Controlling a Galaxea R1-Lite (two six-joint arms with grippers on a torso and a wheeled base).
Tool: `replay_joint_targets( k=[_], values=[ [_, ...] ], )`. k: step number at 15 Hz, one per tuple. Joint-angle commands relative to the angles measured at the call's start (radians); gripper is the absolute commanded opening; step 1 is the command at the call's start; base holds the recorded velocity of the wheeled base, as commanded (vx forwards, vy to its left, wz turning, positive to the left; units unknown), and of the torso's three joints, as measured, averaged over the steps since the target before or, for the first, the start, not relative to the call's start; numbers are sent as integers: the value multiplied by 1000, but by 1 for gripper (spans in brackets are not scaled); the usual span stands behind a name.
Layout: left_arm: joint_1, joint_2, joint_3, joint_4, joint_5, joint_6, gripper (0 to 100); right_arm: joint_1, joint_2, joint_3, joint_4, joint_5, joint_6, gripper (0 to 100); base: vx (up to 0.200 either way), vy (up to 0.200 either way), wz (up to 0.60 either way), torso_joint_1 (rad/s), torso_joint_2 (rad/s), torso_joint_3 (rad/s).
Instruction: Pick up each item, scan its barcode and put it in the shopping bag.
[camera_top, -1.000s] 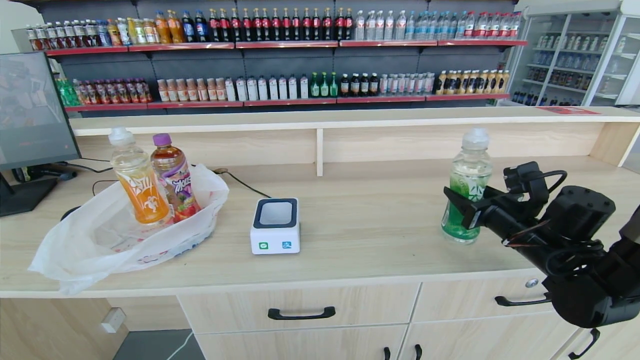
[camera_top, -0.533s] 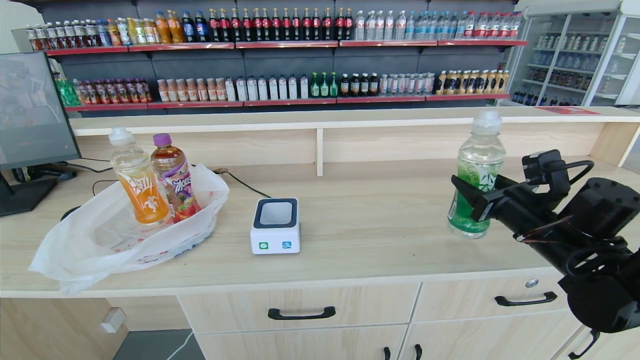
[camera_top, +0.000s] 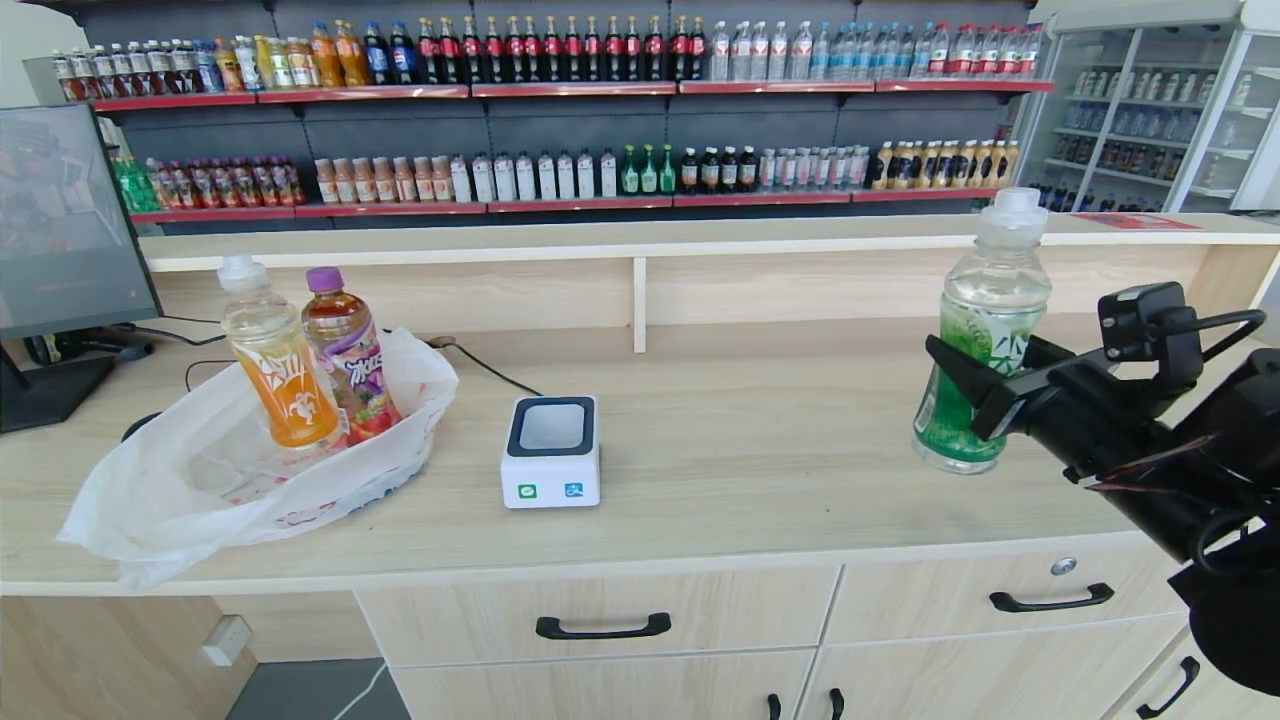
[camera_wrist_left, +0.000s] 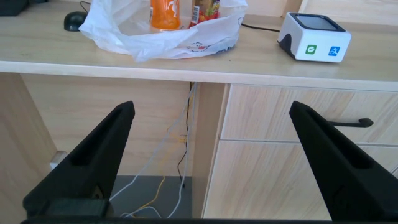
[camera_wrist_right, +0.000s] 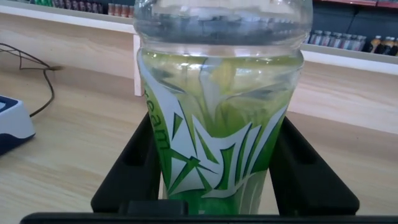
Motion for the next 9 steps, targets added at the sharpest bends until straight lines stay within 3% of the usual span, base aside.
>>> replay_joint_targets(
  k=[1, 9],
  values=[
    [0, 0, 0, 0, 0, 0, 100, 7, -59, 31, -1, 0, 0, 0, 0, 0, 0, 0, 0, 0],
    [0, 0, 0, 0, 0, 0, 100, 22, -177, 129, -1, 0, -2, 0, 0, 0, 0, 0, 0, 0]
  ],
)
